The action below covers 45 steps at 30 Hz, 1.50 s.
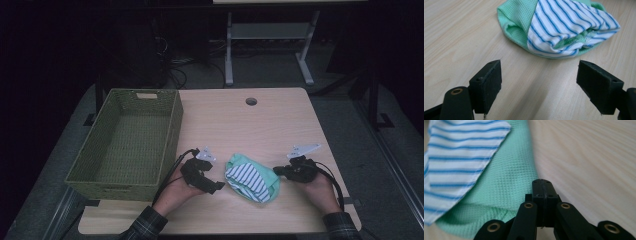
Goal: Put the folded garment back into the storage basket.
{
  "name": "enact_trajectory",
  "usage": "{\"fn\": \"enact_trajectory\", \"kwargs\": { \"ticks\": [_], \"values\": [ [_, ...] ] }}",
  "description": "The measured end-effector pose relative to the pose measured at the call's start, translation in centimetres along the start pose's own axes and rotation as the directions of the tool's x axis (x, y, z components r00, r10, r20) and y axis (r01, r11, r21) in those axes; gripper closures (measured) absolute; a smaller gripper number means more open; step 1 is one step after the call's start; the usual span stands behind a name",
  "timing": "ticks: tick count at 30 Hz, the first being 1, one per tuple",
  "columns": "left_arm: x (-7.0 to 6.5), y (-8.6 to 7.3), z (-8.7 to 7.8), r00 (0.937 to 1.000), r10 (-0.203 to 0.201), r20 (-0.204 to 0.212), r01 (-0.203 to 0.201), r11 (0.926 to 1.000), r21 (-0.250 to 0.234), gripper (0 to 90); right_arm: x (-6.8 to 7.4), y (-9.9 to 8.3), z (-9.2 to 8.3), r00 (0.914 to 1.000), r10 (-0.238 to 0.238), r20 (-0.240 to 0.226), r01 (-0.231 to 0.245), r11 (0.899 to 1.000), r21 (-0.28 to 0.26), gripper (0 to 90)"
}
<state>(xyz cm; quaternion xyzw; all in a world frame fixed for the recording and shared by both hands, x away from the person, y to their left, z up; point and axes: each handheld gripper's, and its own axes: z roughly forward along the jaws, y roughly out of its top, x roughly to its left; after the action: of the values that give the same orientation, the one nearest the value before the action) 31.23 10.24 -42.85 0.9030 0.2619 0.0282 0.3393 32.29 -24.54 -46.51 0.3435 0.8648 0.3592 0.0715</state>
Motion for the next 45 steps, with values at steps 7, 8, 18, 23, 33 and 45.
{"fn": "enact_trajectory", "kwargs": {
  "ticks": [7,8,18,23,33,45],
  "values": [
    [0.1,-0.1,-0.3,0.9999,0.01,-0.006,-0.01,0.9999,0.006,19.6,2.1,-1.0,-0.7,0.9995,-0.012,-0.029,0.012,1.0,-0.002,89.8],
    [0.1,-0.1,-0.3,0.9999,0.015,-0.004,-0.015,0.9999,0.007,19.6,2.3,-1.1,-0.7,0.9992,-0.019,-0.034,0.019,1.0,0.0,89.9],
    [-0.1,-0.1,-0.1,0.9998,0.019,0.001,-0.019,0.9998,0.012,19.6,4.1,-1.5,-1.1,0.9973,-0.048,-0.056,0.047,0.999,-0.016,89.8],
    [-0.3,0.1,-0.3,0.9996,0.026,0.007,-0.026,0.9997,0.0,19.6,3.2,-1.8,-1.6,0.9996,-0.023,-0.019,0.023,0.999,-0.036,85.2],
    [-1.4,1.2,-0.7,0.998,0.06,0.016,-0.06,0.9981,-0.016,19.9,0.3,-2.8,-1.9,0.9828,0.08,0.166,-0.069,0.995,-0.069,39.9],
    [-3.8,2.5,0.9,0.9928,0.111,0.044,-0.111,0.9938,-0.012,20.5,-0.5,-3.2,-1.6,0.9589,0.113,0.26,-0.096,0.993,-0.075,26.4]
  ]
}}
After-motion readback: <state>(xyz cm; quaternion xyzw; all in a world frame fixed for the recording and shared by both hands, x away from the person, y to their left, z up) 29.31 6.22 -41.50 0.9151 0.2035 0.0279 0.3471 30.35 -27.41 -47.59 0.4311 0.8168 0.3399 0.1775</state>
